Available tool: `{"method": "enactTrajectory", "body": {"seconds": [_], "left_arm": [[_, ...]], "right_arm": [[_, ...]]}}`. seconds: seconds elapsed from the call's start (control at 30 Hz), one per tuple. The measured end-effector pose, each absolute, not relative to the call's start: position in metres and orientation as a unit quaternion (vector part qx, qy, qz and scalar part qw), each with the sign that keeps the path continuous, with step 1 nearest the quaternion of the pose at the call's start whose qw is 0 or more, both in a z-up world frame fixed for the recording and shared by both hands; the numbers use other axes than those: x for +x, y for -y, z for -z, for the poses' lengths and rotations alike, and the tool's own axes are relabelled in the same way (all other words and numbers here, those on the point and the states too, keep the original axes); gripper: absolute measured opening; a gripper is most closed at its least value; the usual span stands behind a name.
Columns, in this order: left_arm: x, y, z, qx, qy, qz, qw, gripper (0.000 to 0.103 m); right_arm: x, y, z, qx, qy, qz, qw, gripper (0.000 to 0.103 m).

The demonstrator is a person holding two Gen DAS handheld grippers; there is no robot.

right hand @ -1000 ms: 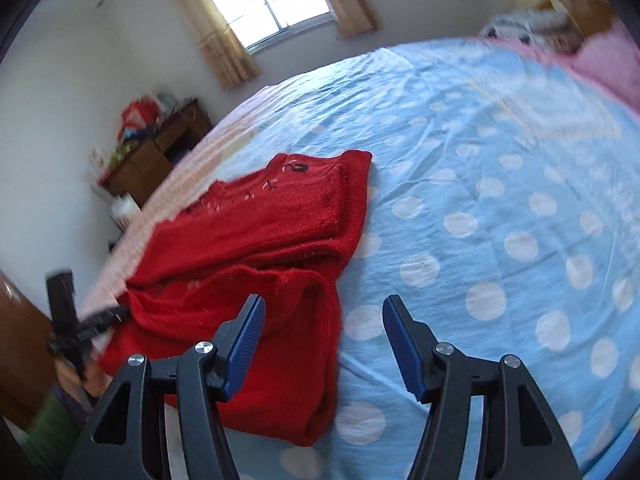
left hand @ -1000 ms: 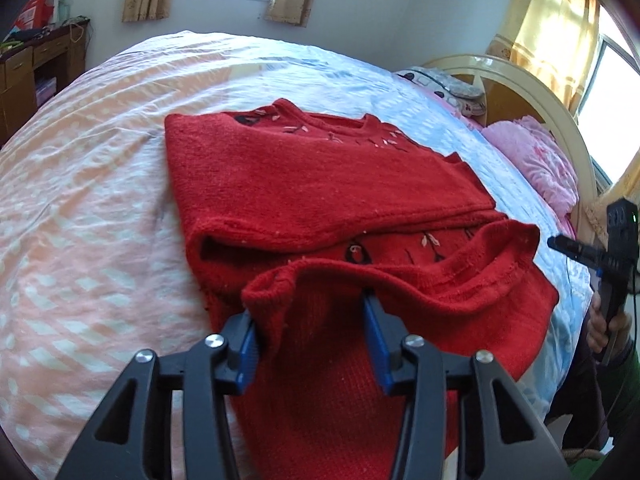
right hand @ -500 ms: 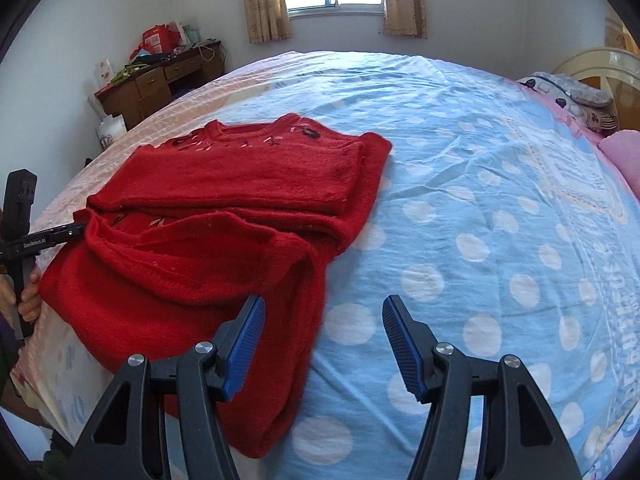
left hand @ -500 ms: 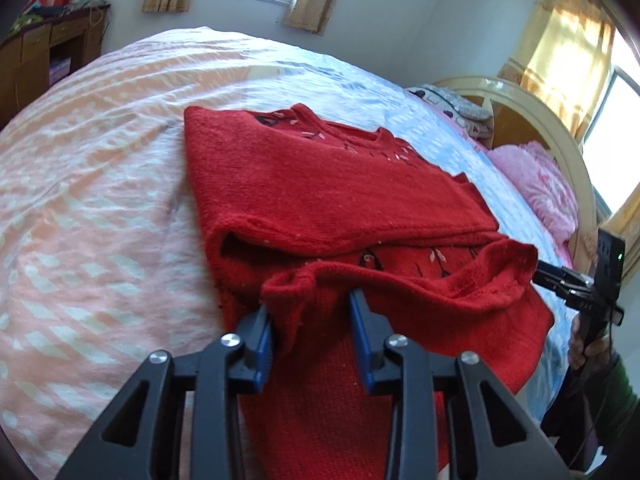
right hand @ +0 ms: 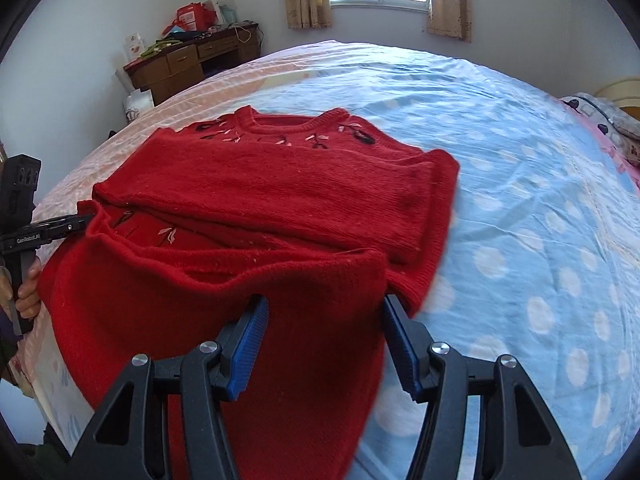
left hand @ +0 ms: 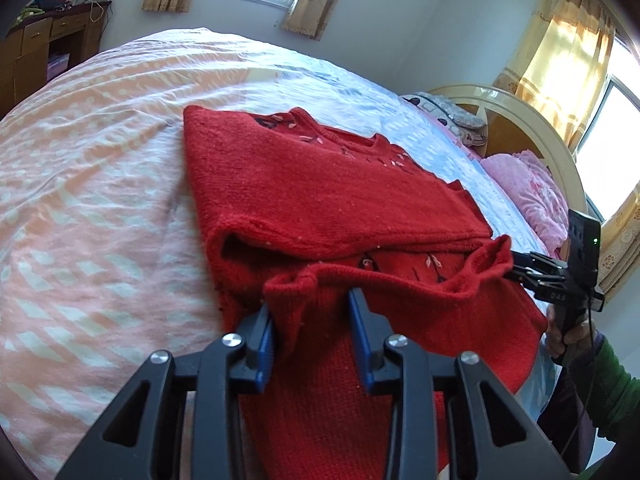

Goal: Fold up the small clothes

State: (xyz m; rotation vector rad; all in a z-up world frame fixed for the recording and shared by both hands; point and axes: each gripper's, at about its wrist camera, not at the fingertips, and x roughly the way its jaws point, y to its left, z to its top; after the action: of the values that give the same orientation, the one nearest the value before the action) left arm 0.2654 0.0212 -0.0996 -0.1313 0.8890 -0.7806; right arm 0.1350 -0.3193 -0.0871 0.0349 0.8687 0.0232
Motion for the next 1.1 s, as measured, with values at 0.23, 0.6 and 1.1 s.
{"method": "enactTrajectory", "body": {"seconds": [0.23, 0.6, 1.1], "left_arm": [[0.259, -0.016, 0.098, -0.038, -0.403, 0.362, 0.84, 0.035], [0.261, -0.016, 0.1, -0.043, -0.401, 0.362, 0.84, 0.036], [0.272, -0.037, 0.107, -0.128, -0.418, 0.366, 0.822, 0.014]], "right_arm": [[0.132, 0.298, 0.09, 0.005, -0.423, -0.013, 0.906, 0.01], [0.127, 0.308, 0.096, 0.082, -0.417, -0.002, 0.905, 0.01], [0.126, 0.304, 0.098, 0.097, -0.413, 0.019, 0.905, 0.01]]}}
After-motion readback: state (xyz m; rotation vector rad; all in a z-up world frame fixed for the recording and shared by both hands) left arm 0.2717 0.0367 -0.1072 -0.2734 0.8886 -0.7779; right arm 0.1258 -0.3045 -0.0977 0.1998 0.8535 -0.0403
